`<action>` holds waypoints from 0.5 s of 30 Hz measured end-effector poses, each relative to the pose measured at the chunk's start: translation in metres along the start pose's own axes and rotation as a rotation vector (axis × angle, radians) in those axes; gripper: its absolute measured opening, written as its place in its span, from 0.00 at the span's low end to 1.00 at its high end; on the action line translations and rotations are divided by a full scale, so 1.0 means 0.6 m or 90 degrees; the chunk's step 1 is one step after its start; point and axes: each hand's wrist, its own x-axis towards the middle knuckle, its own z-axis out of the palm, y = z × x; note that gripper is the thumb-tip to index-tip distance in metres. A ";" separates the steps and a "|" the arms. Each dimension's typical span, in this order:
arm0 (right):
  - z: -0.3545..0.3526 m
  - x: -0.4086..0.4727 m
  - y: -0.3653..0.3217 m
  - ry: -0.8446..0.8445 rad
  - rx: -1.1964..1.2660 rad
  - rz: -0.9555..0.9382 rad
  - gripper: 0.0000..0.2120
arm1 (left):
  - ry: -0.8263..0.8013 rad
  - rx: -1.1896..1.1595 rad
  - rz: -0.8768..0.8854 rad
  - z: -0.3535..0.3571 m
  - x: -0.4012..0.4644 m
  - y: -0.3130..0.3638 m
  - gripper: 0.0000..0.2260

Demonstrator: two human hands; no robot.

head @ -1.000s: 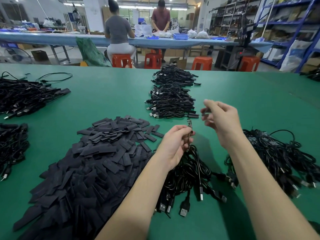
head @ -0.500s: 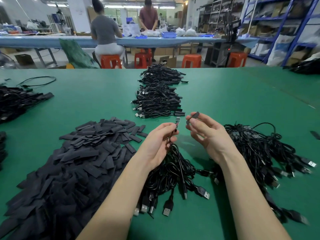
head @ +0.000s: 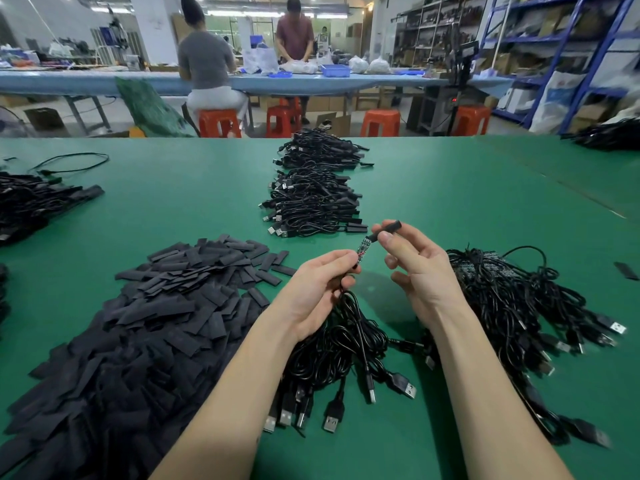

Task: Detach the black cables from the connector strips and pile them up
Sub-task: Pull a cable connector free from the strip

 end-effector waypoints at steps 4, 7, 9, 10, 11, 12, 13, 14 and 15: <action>-0.002 0.002 0.002 -0.009 0.001 -0.004 0.06 | -0.026 0.003 0.001 -0.002 -0.001 0.001 0.02; -0.011 0.004 0.002 -0.051 0.038 0.015 0.09 | -0.070 0.033 0.002 -0.006 -0.006 0.011 0.06; -0.018 0.006 0.001 -0.097 0.059 0.036 0.10 | -0.103 0.083 0.009 -0.013 -0.011 0.022 0.07; -0.020 0.007 0.001 -0.116 0.058 0.043 0.10 | -0.116 0.115 0.015 -0.017 -0.013 0.027 0.07; -0.020 0.007 0.001 -0.132 0.055 0.050 0.09 | -0.125 0.143 0.021 -0.020 -0.016 0.031 0.07; -0.020 0.008 0.002 -0.149 0.052 0.057 0.07 | -0.133 0.164 0.027 -0.024 -0.018 0.034 0.07; -0.021 0.008 0.002 -0.168 0.050 0.064 0.06 | -0.139 0.179 0.032 -0.027 -0.020 0.037 0.07; -0.022 0.009 0.002 -0.187 0.049 0.071 0.06 | -0.143 0.190 0.035 -0.029 -0.022 0.039 0.06; -0.023 0.009 0.002 -0.204 0.048 0.076 0.06 | -0.146 0.201 0.038 -0.031 -0.024 0.041 0.04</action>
